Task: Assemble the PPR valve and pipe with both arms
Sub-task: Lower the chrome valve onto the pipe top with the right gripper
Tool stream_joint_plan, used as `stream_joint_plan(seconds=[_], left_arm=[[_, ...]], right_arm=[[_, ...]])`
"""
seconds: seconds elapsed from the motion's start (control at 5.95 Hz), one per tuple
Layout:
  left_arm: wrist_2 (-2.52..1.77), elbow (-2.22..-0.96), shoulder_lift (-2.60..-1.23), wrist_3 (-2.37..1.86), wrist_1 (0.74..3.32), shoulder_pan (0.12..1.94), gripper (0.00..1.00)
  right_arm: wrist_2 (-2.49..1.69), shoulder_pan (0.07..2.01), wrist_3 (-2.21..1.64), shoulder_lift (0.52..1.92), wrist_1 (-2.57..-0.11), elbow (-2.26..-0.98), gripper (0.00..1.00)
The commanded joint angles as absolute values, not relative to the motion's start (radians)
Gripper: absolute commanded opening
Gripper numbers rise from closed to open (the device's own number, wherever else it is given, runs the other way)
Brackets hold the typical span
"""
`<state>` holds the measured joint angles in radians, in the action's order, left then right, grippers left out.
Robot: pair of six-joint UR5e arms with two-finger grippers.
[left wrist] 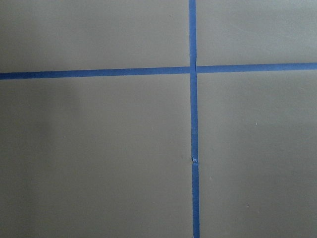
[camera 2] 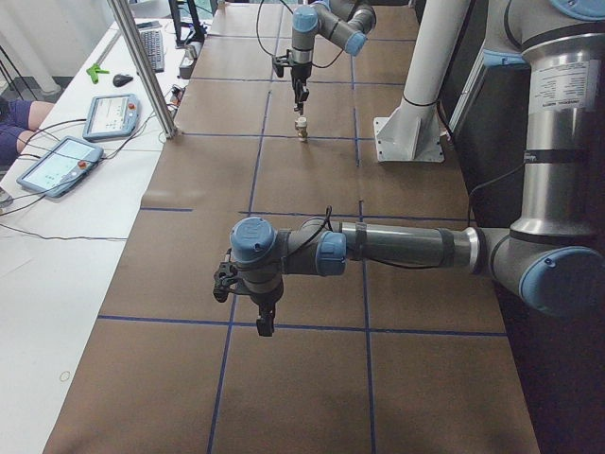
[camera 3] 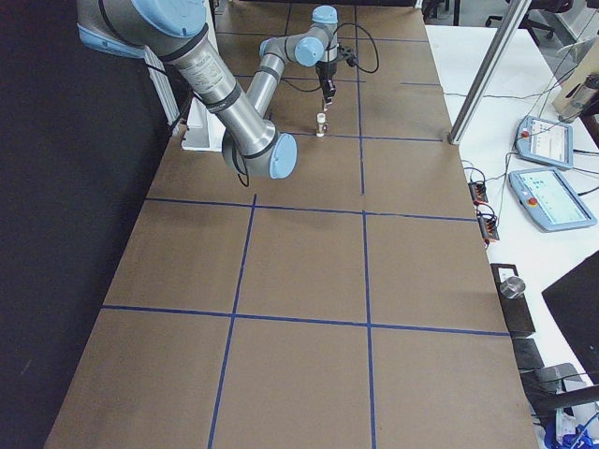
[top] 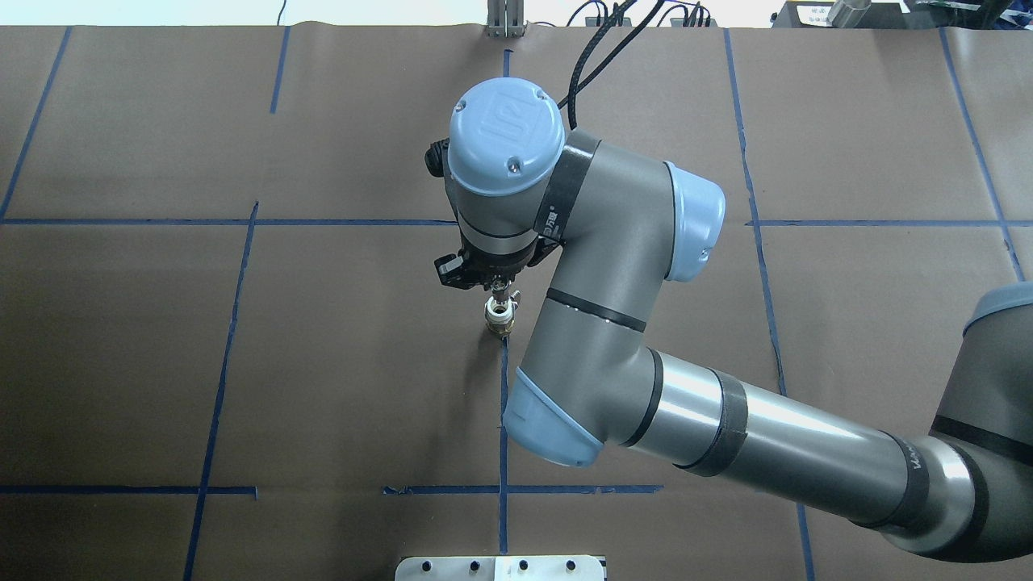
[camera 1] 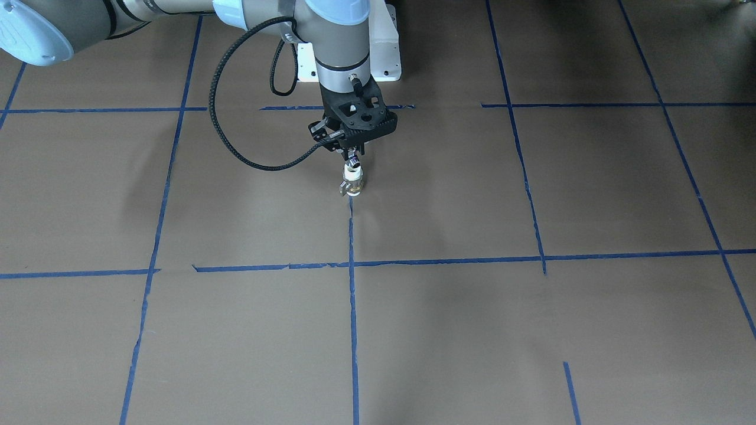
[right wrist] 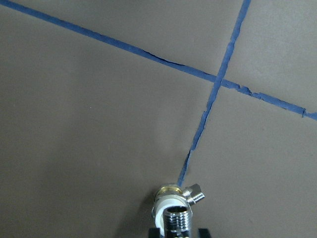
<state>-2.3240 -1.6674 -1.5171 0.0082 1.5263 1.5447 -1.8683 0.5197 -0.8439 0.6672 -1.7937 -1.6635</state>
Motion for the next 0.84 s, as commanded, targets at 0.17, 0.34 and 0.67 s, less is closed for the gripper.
stream_joint_plan(seconds=[0.17,0.34,0.67], left_arm=[[-2.324,-1.667,-1.516,0.009,1.526,1.545,1.0],[-2.324,-1.667,-1.516,0.009,1.526,1.545,1.0],[-2.324,-1.667,-1.516,0.008,1.526,1.545,1.0]], right_arm=[[-1.816,0.486,-0.842,0.655,-1.793,-1.638,0.0],[-1.801,0.488,-0.841,0.655,-1.793,-1.638,0.0],[-1.792,0.488,-0.841,0.663,-1.793,-1.638,0.0]])
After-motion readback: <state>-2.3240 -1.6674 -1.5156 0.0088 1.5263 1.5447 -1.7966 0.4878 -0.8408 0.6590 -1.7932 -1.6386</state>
